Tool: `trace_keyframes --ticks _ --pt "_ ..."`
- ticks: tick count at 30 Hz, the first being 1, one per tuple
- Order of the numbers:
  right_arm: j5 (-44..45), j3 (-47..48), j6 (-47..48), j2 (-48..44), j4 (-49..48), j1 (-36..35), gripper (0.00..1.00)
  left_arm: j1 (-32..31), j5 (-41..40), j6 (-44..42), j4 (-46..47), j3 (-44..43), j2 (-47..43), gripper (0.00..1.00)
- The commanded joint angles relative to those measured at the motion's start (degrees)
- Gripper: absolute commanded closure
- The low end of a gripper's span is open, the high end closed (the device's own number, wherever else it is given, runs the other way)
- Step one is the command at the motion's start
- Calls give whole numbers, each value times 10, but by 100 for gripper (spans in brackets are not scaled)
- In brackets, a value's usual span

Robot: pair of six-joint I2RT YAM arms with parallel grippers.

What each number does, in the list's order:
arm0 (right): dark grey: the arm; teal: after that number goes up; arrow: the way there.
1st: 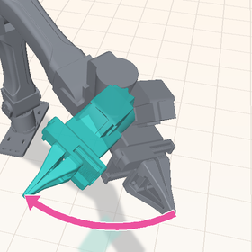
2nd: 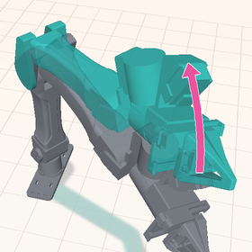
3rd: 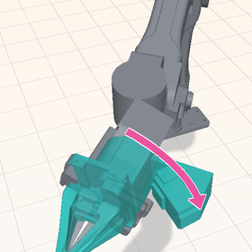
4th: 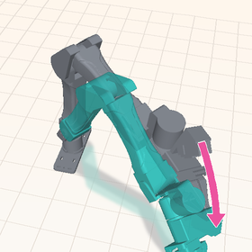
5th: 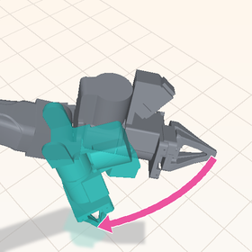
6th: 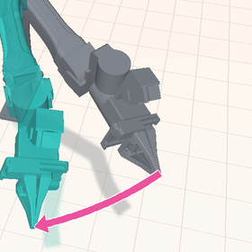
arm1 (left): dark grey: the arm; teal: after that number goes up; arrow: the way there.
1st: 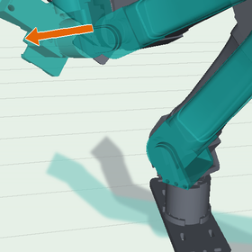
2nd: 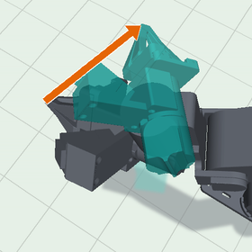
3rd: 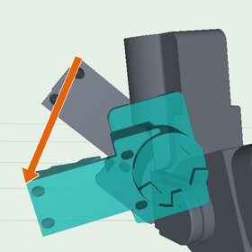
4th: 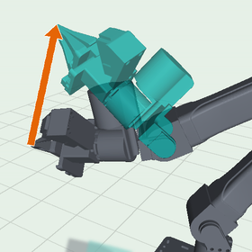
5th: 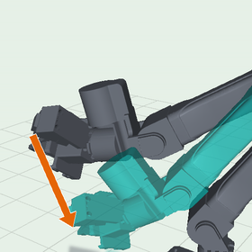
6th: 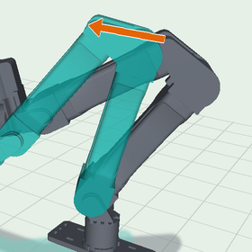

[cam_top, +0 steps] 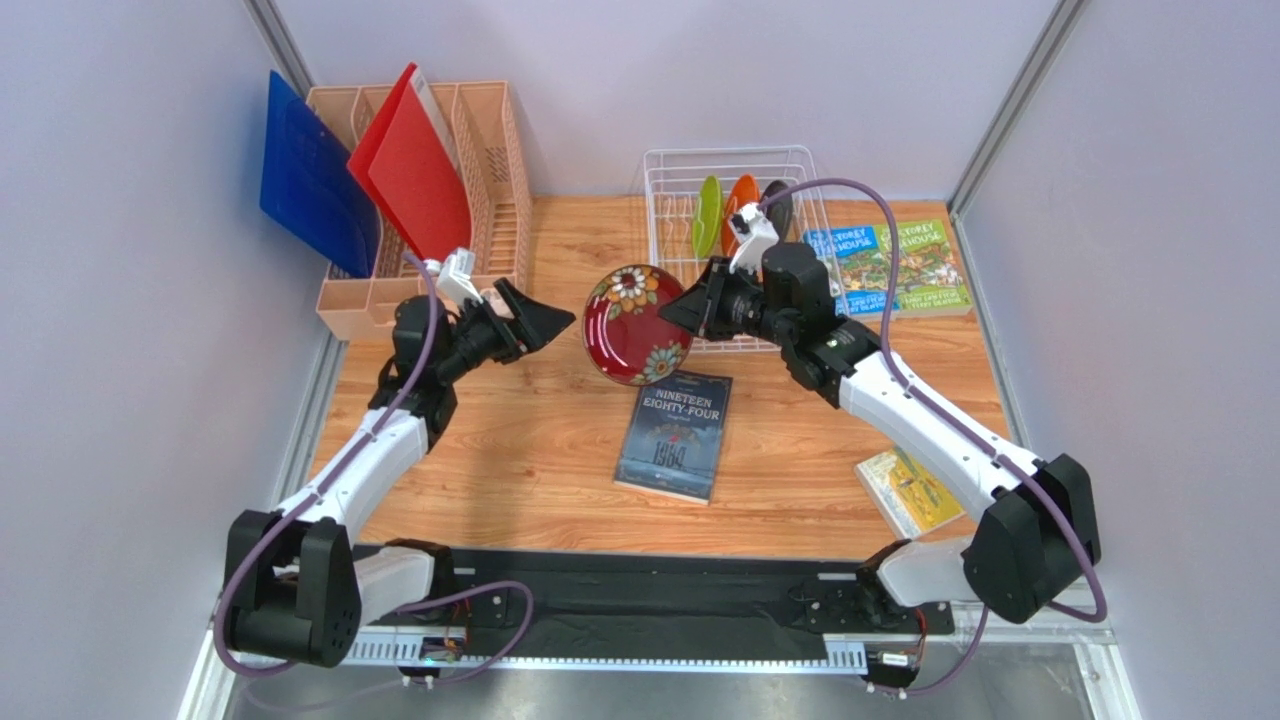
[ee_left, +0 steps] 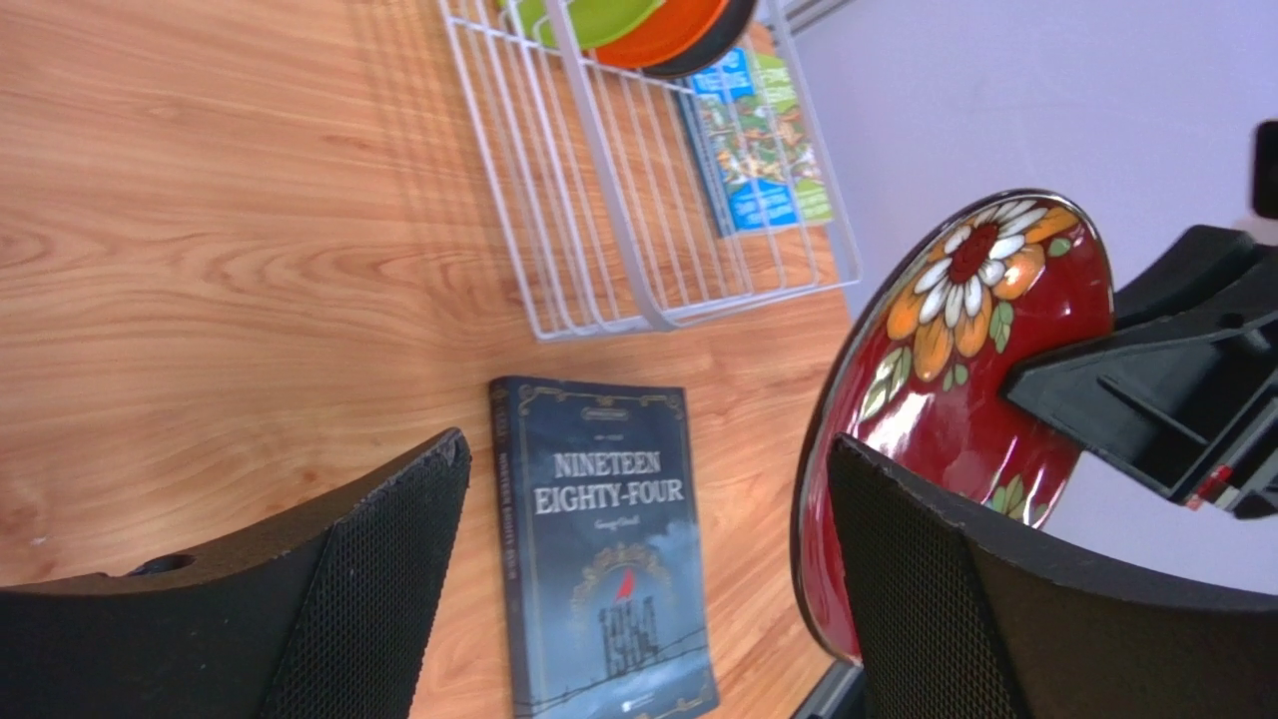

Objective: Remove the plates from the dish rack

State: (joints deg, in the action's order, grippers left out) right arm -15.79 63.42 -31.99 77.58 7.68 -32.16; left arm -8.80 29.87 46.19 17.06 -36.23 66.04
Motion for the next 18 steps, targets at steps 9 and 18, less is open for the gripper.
trace_keyframes --ticks 9,18 --pt "-129 -19 -130 33 -233 2 100 -42 29 83 184 23 26 14" --pt "-159 0 -135 83 -248 2 100 -59 18 76 180 35 34 100"
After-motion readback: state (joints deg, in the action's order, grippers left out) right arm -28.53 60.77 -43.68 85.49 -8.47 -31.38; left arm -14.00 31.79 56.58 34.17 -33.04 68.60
